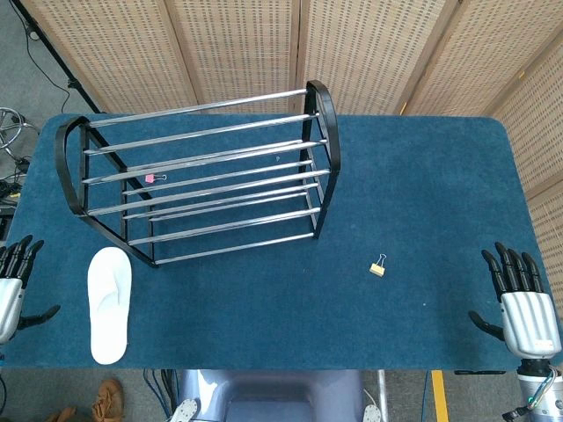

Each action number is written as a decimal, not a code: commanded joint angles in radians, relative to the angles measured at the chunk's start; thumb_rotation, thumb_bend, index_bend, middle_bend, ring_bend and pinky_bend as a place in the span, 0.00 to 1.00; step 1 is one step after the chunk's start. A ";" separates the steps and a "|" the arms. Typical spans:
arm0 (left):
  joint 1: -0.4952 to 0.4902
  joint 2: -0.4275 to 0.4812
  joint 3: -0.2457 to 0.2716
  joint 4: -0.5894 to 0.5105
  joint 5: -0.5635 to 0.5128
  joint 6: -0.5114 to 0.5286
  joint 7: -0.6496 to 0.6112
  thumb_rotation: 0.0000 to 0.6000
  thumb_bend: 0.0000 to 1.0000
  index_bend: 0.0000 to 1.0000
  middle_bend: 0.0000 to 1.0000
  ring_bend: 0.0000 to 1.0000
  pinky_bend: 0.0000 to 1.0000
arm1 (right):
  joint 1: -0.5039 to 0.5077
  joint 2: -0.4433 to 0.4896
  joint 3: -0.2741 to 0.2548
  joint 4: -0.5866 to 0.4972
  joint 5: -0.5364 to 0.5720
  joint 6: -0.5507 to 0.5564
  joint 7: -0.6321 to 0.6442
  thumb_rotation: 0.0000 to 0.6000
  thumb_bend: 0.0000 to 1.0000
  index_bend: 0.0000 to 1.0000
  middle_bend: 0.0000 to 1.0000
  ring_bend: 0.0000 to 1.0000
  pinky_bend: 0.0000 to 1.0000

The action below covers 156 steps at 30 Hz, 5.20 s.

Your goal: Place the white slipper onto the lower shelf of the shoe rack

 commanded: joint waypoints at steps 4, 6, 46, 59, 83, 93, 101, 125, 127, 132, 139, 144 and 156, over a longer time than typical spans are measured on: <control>-0.001 -0.003 -0.001 0.000 -0.003 -0.002 0.006 1.00 0.00 0.00 0.00 0.00 0.00 | 0.001 -0.001 -0.002 0.001 0.000 -0.005 -0.002 1.00 0.00 0.00 0.00 0.00 0.00; -0.002 -0.005 0.000 0.001 -0.004 -0.005 0.009 1.00 0.00 0.00 0.00 0.00 0.00 | 0.001 0.000 -0.002 0.002 0.000 -0.006 -0.001 1.00 0.00 0.00 0.00 0.00 0.00; -0.118 -0.375 0.005 0.352 -0.062 -0.217 0.007 1.00 0.00 0.00 0.00 0.00 0.00 | -0.008 0.046 0.010 -0.013 0.037 -0.017 0.087 1.00 0.00 0.00 0.00 0.00 0.00; -0.125 -0.416 -0.012 0.426 -0.074 -0.201 0.023 1.00 0.11 0.00 0.00 0.00 0.04 | -0.009 0.048 0.011 -0.015 0.042 -0.020 0.089 1.00 0.00 0.00 0.00 0.00 0.00; -0.130 -0.461 -0.010 0.511 -0.060 -0.183 0.027 1.00 0.35 0.42 0.28 0.23 0.38 | -0.008 0.052 0.005 -0.020 0.041 -0.030 0.095 1.00 0.00 0.00 0.00 0.00 0.00; -0.127 -0.485 -0.002 0.558 -0.016 -0.136 -0.005 1.00 0.44 0.59 0.42 0.34 0.45 | -0.006 0.052 0.004 -0.022 0.042 -0.037 0.093 1.00 0.00 0.00 0.00 0.00 0.00; -0.124 -0.502 0.011 0.610 0.031 -0.095 -0.064 1.00 0.49 0.64 0.47 0.39 0.49 | -0.006 0.055 0.003 -0.024 0.045 -0.042 0.098 1.00 0.00 0.00 0.00 0.00 0.00; -0.152 -0.440 0.138 0.761 0.271 0.021 -0.531 1.00 0.56 0.71 0.52 0.42 0.51 | -0.005 0.058 0.001 -0.030 0.049 -0.049 0.097 1.00 0.00 0.00 0.00 0.00 0.00; -0.153 -0.439 0.143 0.761 0.281 0.030 -0.531 1.00 0.58 0.71 0.53 0.42 0.51 | -0.005 0.059 0.001 -0.030 0.049 -0.049 0.098 1.00 0.00 0.00 0.00 0.00 0.00; -0.154 -0.441 0.150 0.765 0.298 0.052 -0.521 1.00 0.65 0.75 0.55 0.46 0.55 | -0.005 0.061 0.002 -0.030 0.051 -0.050 0.102 1.00 0.00 0.00 0.00 0.00 0.00; -0.156 -0.453 0.167 0.779 0.343 0.115 -0.553 1.00 0.66 0.76 0.57 0.47 0.56 | -0.008 0.064 0.003 -0.032 0.053 -0.046 0.107 1.00 0.00 0.00 0.00 0.00 0.00; -0.153 -0.457 0.178 0.772 0.388 0.192 -0.560 1.00 0.67 0.77 0.57 0.47 0.56 | -0.009 0.066 0.004 -0.031 0.056 -0.046 0.112 1.00 0.00 0.00 0.00 0.00 0.00; -0.213 -0.491 0.165 0.707 0.416 0.161 -0.505 1.00 0.67 0.77 0.58 0.47 0.56 | -0.008 0.066 0.005 -0.029 0.067 -0.056 0.111 1.00 0.00 0.00 0.00 0.00 0.00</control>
